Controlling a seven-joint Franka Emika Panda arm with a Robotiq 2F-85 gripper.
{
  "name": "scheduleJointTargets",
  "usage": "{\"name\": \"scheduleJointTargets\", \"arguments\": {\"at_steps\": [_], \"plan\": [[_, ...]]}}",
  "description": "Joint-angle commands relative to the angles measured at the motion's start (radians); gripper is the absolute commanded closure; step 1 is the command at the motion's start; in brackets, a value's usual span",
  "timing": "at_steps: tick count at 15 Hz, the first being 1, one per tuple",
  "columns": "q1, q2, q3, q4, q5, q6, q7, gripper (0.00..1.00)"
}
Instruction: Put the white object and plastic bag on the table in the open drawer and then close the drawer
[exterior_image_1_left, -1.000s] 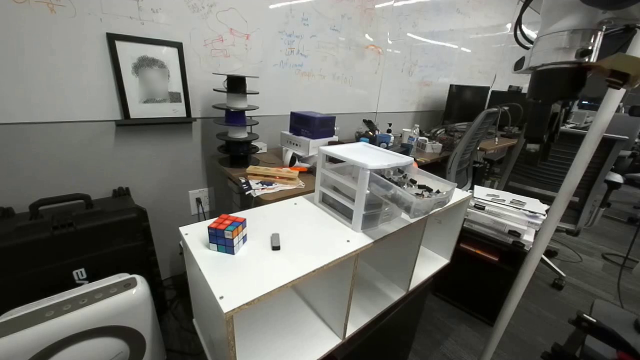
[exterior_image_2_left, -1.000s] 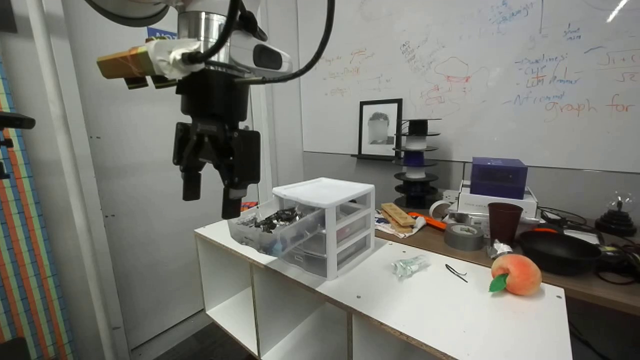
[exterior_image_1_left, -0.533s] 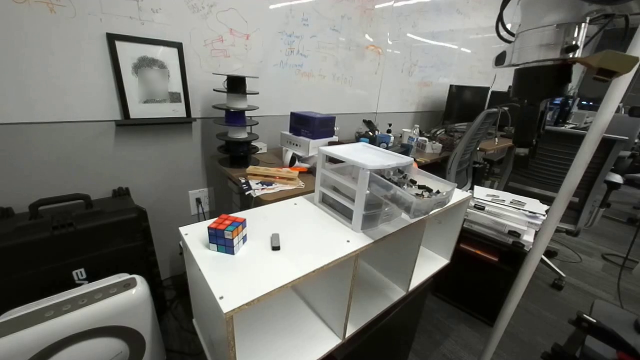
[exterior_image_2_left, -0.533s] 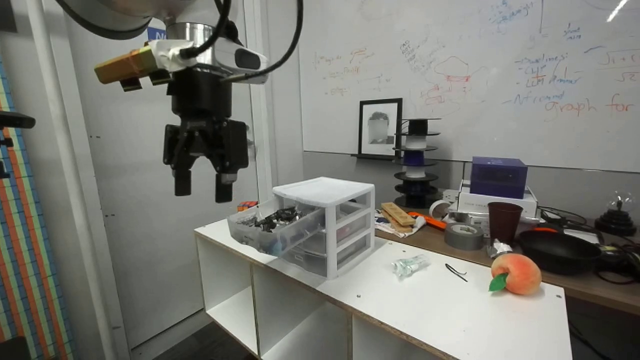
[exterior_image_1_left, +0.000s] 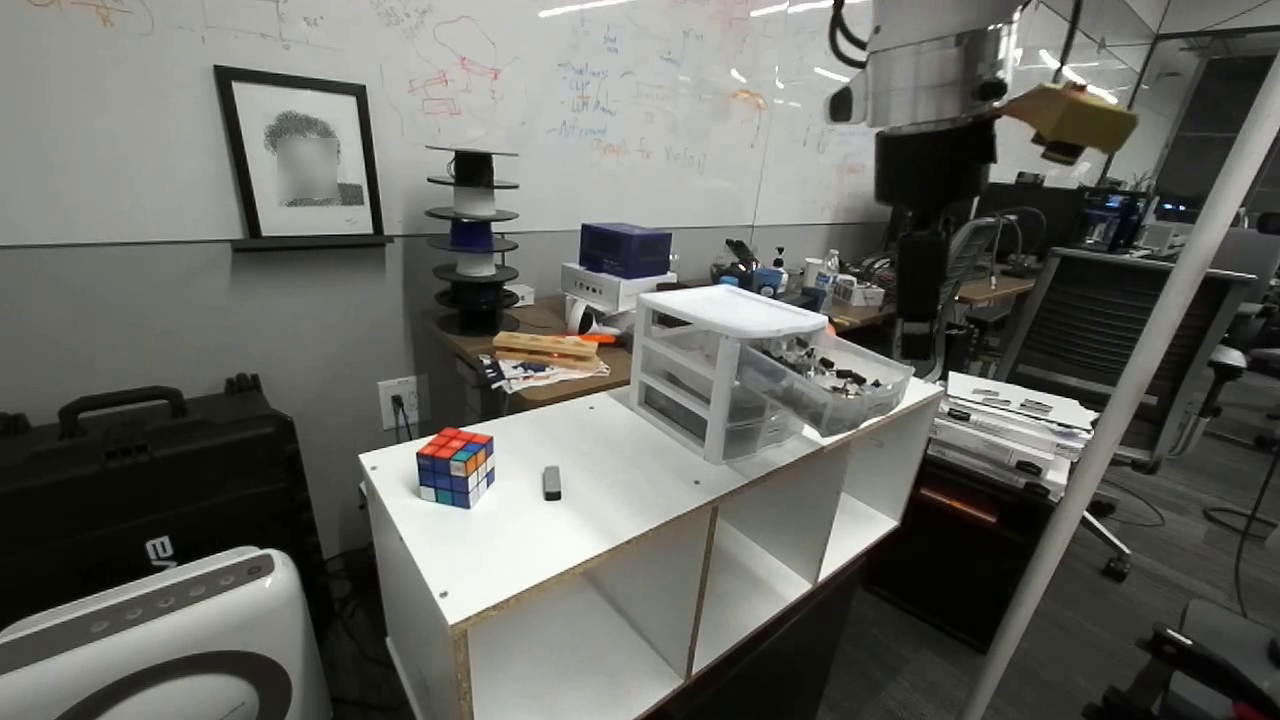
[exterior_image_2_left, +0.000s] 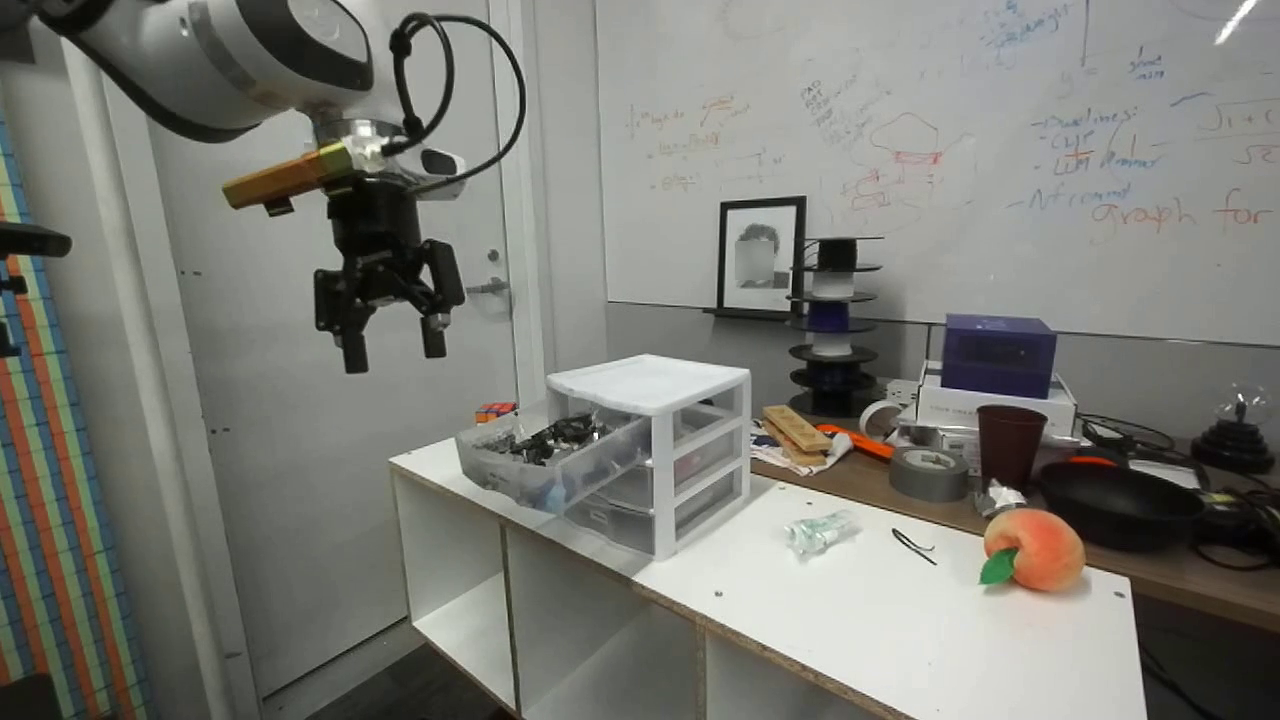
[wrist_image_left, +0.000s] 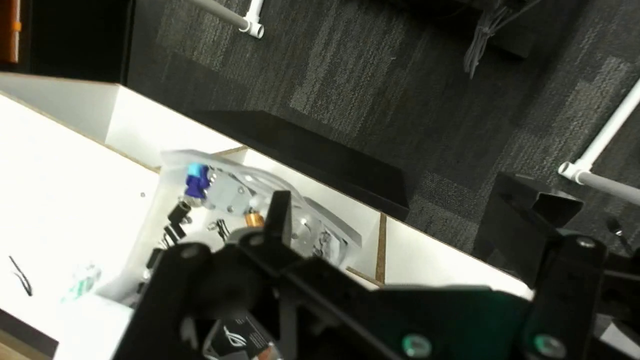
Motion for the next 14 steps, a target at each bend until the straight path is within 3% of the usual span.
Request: {"name": "scheduleJointTargets", "arguments": {"at_steps": [1, 7, 11, 14], "plan": [[0.026, 0.235, 0.004, 0.198, -0.043, 0.026, -0.005, 0.0], [0.082, 0.538, 0.002, 0.441, -0.033, 0.082, -0.021, 0.0], [0.175, 0.639, 0.004, 0.555, -0.064, 0.044, 0.003, 0.0], [0.228, 0.698, -0.011, 0.615, -0.094, 0.097, 0.035, 0.0]]}}
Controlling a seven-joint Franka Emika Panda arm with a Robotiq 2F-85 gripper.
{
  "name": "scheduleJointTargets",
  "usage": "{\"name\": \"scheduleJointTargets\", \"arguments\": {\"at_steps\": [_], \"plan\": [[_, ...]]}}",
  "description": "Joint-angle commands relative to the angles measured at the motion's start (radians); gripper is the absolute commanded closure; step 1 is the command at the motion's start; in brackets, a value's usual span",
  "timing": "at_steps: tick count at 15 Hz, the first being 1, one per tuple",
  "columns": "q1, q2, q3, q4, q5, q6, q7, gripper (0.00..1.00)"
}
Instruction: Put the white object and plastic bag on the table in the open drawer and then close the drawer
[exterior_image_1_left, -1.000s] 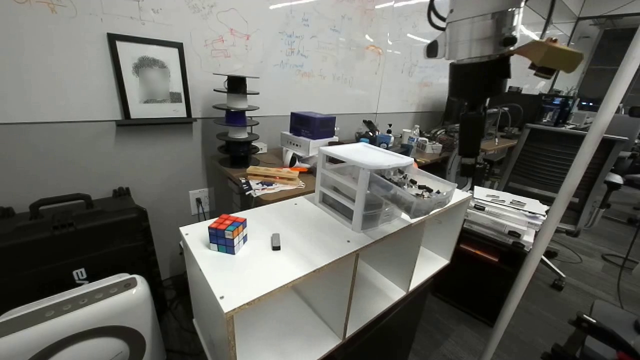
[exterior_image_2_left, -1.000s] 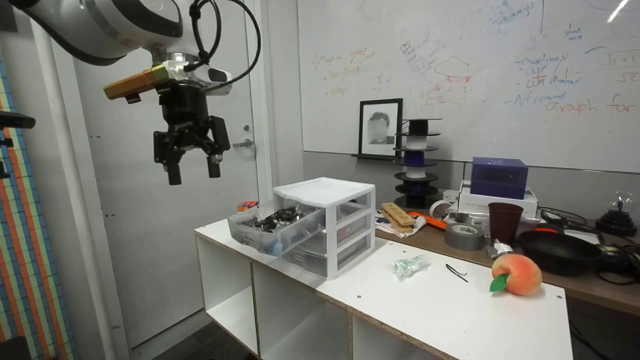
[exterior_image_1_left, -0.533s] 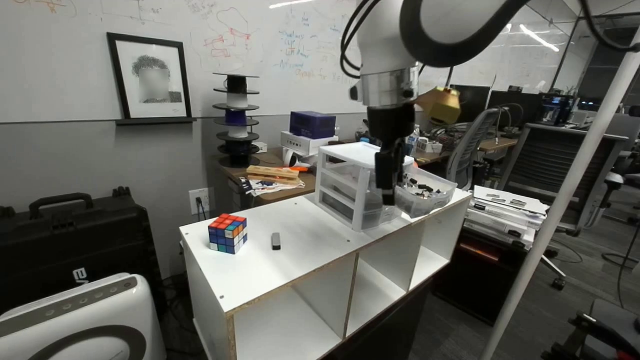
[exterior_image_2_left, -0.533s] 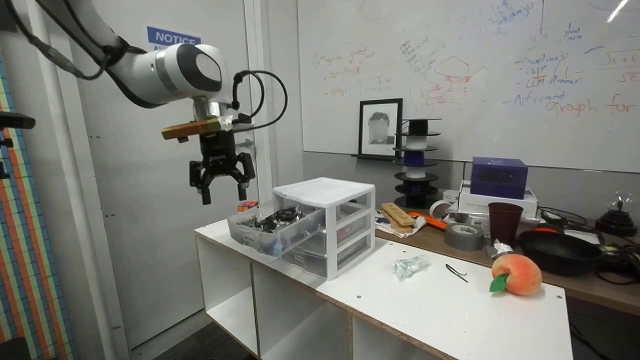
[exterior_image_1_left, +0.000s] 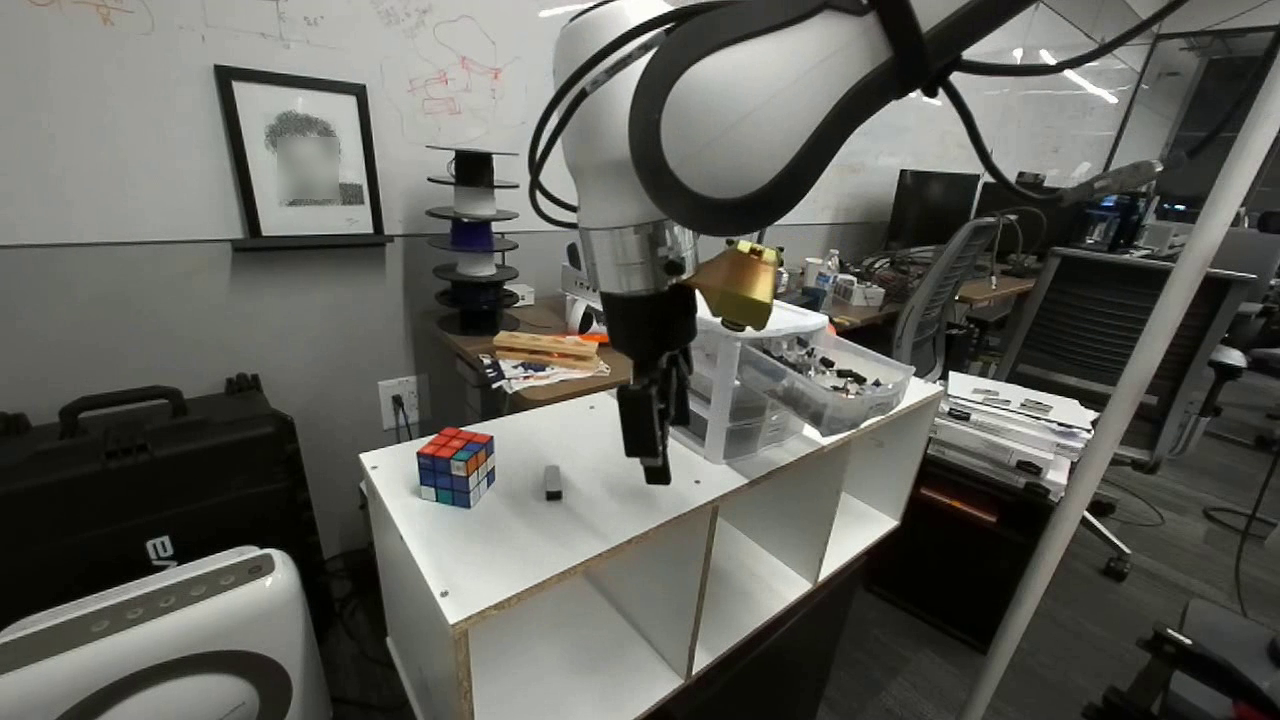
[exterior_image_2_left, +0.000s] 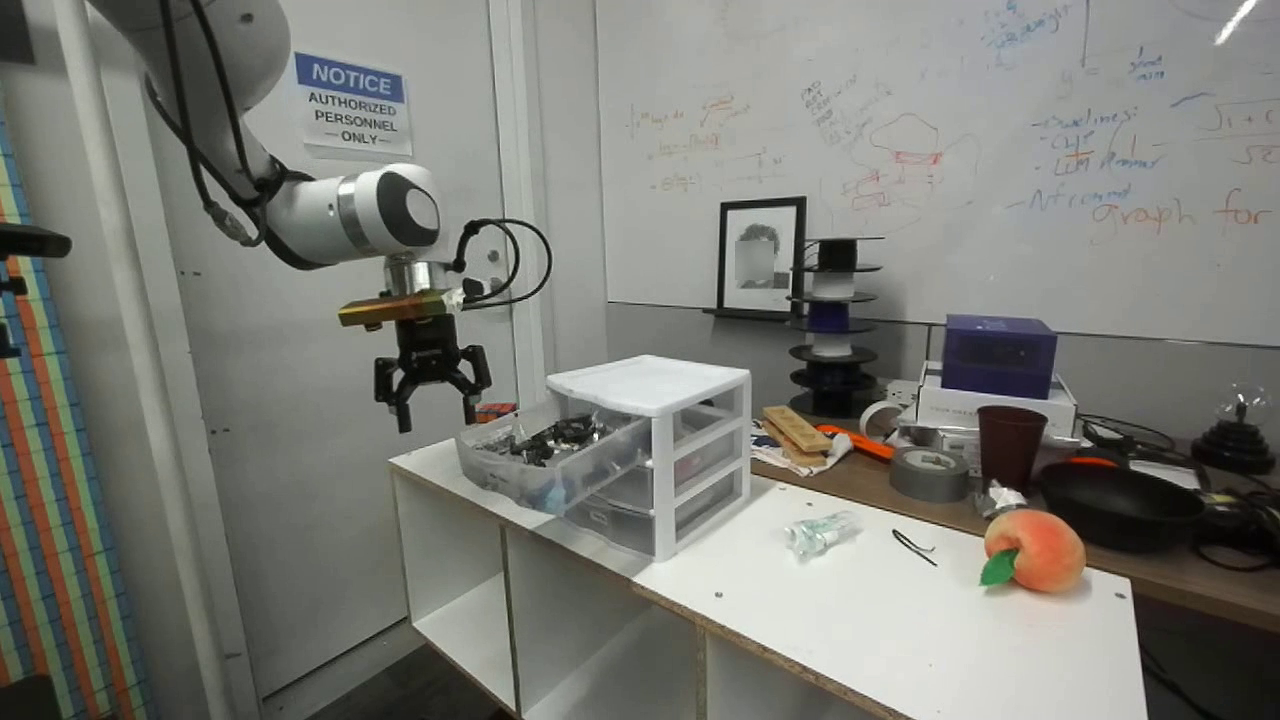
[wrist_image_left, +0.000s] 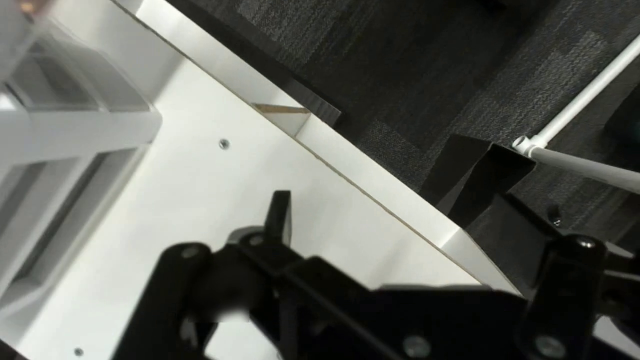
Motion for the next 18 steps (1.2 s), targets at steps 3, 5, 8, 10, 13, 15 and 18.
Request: {"name": "scheduleJointTargets", "arguments": {"at_steps": [3, 5, 8, 10, 13, 15, 18], "plan": [[0.057, 0.141, -0.046, 0.17, -0.012, 0.073, 0.109, 0.0], [0.049, 0.181, -0.069, 0.206, 0.016, 0.126, 0.177, 0.0], [0.047, 0.236, -0.109, 0.257, 0.057, 0.166, 0.278, 0.0], [0.046, 0.268, -0.117, 0.293, 0.089, 0.172, 0.307, 0.0], [0.054, 0.312, -0.119, 0.355, 0.127, 0.179, 0.333, 0.0], [0.062, 0.338, -0.126, 0.389, 0.137, 0.181, 0.353, 0.0], [0.063, 0.373, -0.137, 0.429, 0.15, 0.167, 0.384, 0.0]]}}
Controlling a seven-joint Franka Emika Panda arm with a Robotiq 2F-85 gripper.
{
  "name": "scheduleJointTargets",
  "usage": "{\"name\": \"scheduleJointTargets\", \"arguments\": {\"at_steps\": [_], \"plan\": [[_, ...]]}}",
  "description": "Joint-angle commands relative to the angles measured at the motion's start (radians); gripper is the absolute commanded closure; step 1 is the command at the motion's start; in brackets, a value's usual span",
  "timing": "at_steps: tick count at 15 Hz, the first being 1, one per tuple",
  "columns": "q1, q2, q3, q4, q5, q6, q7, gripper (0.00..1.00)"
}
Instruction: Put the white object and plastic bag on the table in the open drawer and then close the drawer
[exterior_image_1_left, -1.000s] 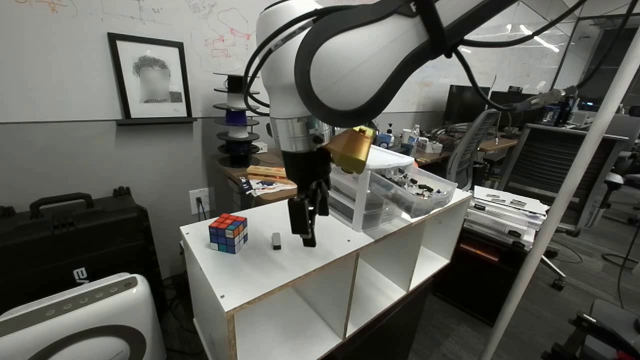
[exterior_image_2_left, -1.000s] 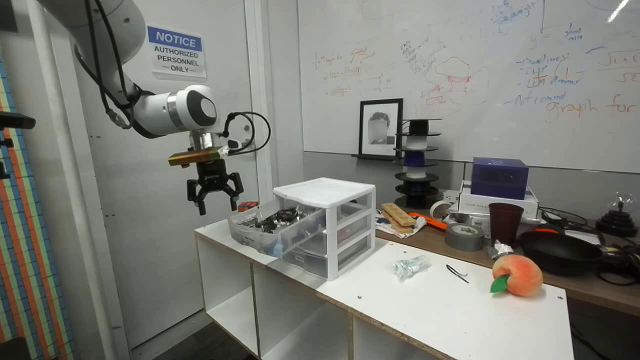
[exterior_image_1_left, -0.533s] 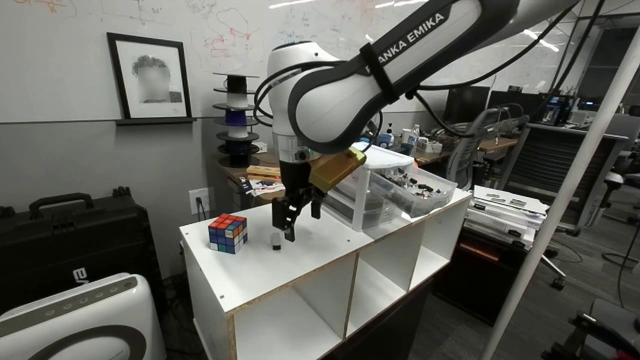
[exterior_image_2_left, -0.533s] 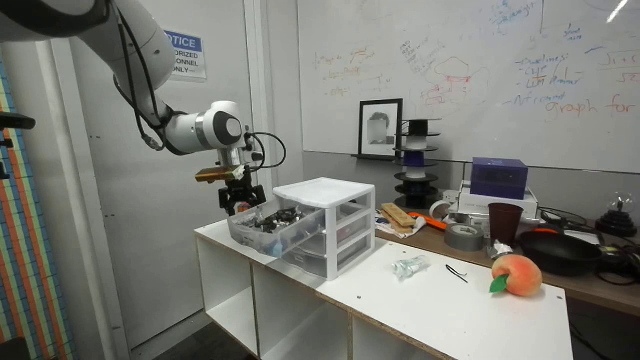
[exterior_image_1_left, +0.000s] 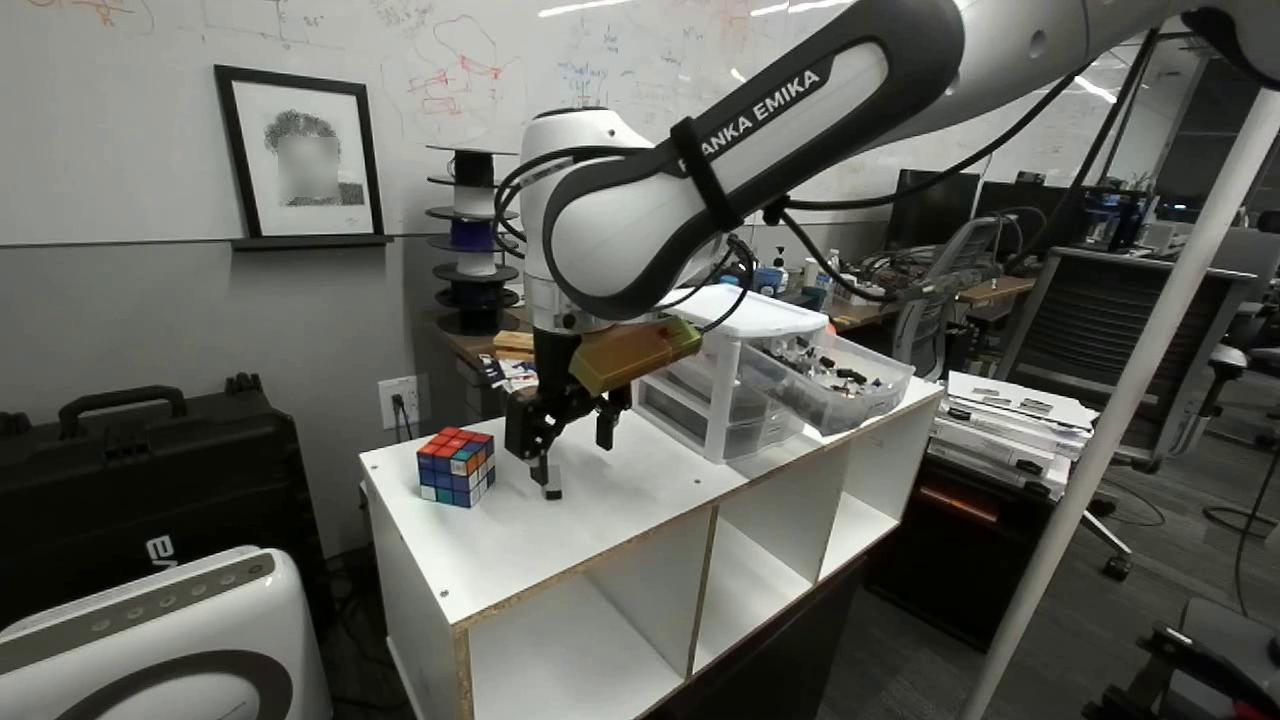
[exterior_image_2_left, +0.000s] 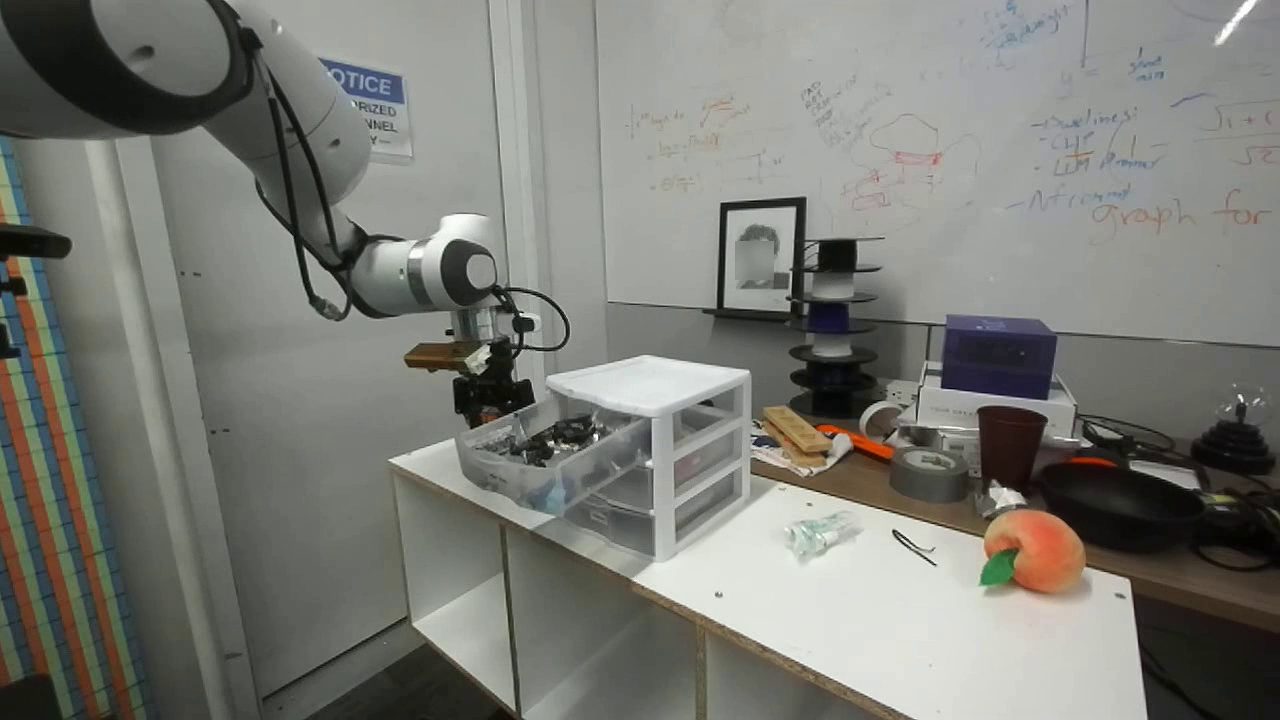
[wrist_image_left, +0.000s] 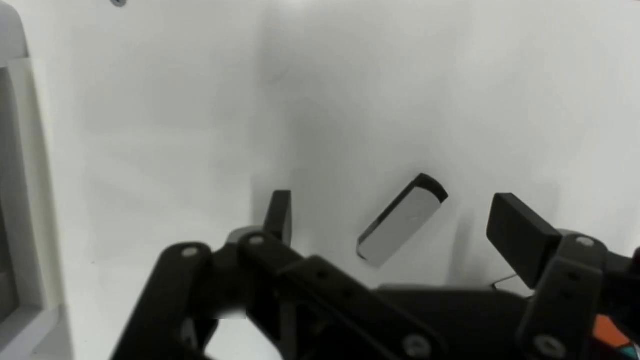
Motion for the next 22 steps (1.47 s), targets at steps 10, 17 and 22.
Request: {"name": "scheduleJointTargets", "arguments": {"at_steps": [10, 17, 22], "plan": [[0.004, 0.138, -0.02, 0.17, 0.083, -0.03, 0.034, 0.0], [-0.003, 0.144, -0.002, 0.188, 0.129, -0.096, 0.031, 0.38], [0.001, 0.128, -0.002, 0.185, 0.136, -0.152, 0.026, 0.77]]}}
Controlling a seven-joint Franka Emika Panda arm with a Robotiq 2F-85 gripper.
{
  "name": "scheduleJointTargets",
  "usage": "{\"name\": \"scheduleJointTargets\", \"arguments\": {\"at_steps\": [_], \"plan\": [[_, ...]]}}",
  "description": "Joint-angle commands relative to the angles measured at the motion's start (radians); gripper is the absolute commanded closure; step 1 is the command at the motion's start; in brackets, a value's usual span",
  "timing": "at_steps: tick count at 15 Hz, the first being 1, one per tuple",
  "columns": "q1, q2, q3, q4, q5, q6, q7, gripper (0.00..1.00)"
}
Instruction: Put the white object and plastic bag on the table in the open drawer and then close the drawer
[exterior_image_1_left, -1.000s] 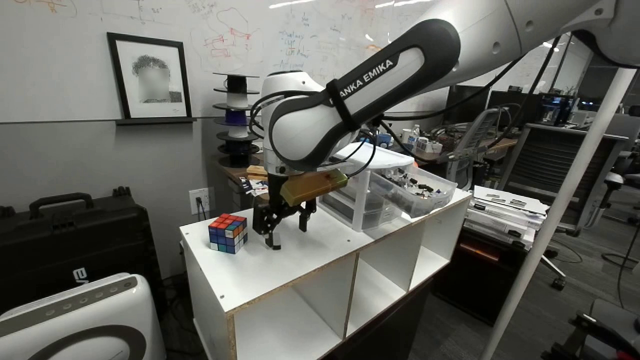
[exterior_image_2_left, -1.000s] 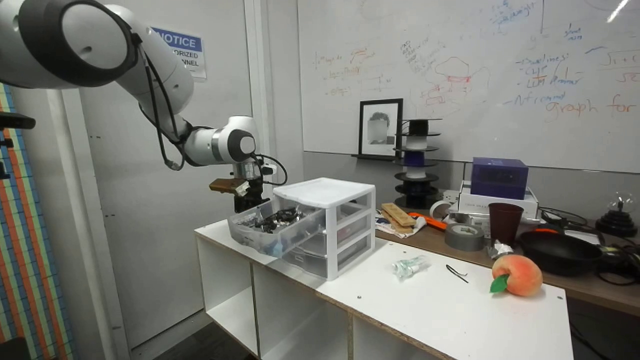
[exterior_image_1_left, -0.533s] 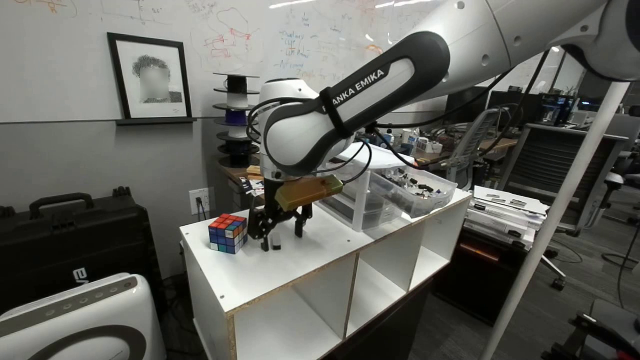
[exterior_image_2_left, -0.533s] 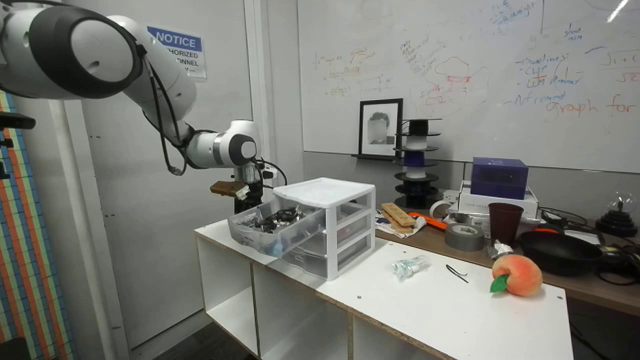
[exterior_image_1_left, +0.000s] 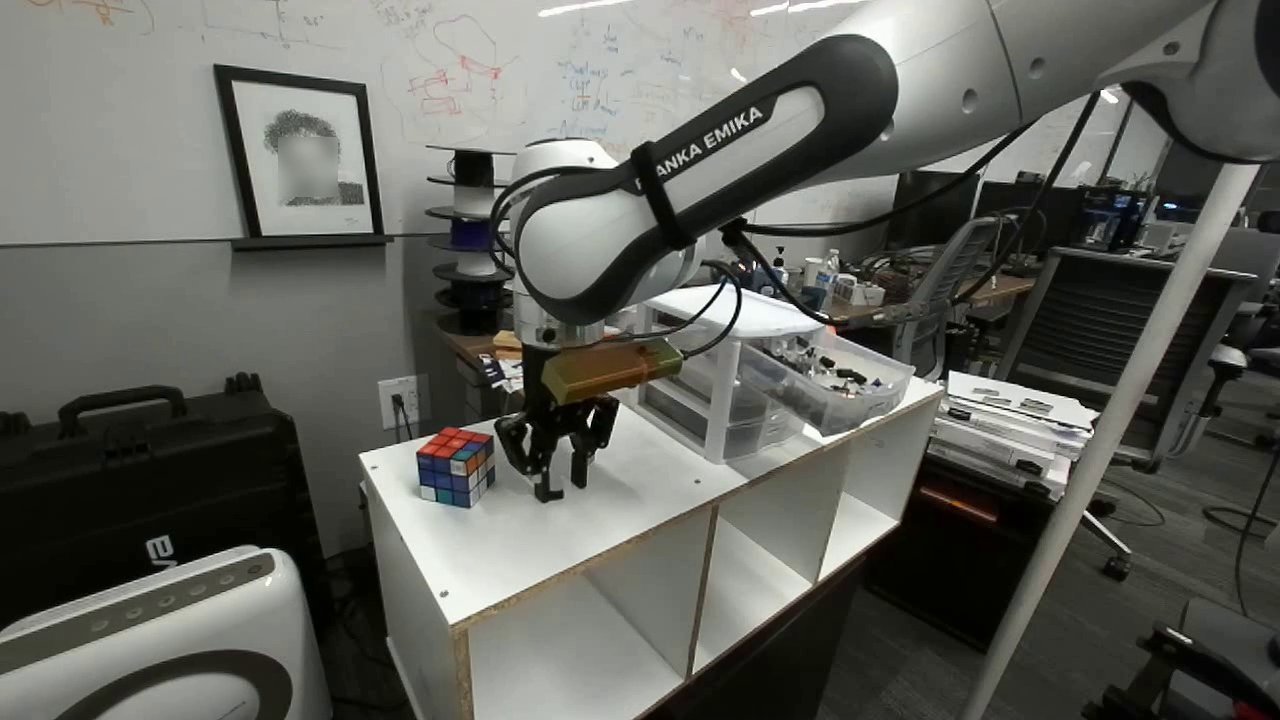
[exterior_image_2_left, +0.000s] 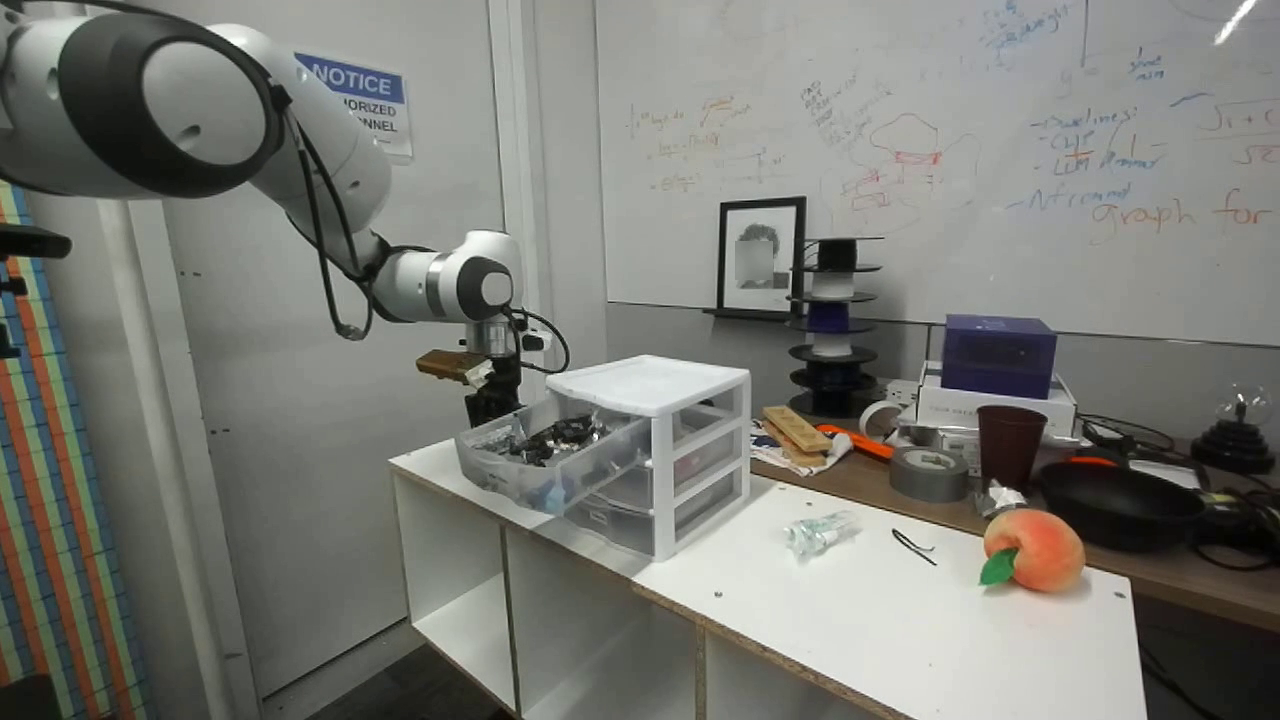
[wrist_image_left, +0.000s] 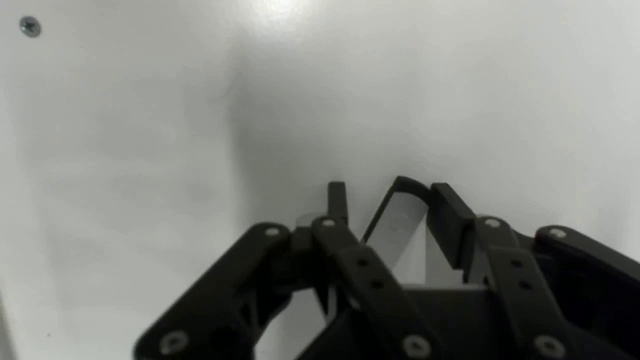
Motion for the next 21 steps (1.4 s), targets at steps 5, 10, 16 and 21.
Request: {"name": "scheduleJointTargets", "arguments": {"at_steps": [5, 10, 16, 21], "plan": [[-0.001, -0.024, 0.006, -0.024, 0.008, -0.09, -0.064, 0.95], [0.021, -0.109, -0.034, -0.115, -0.064, -0.068, -0.078, 0.95], [0.053, -0.354, -0.015, -0.305, -0.145, -0.116, -0.069, 0.95], [0.068, -0.599, 0.013, -0.462, -0.207, -0.148, -0.053, 0.95]]}}
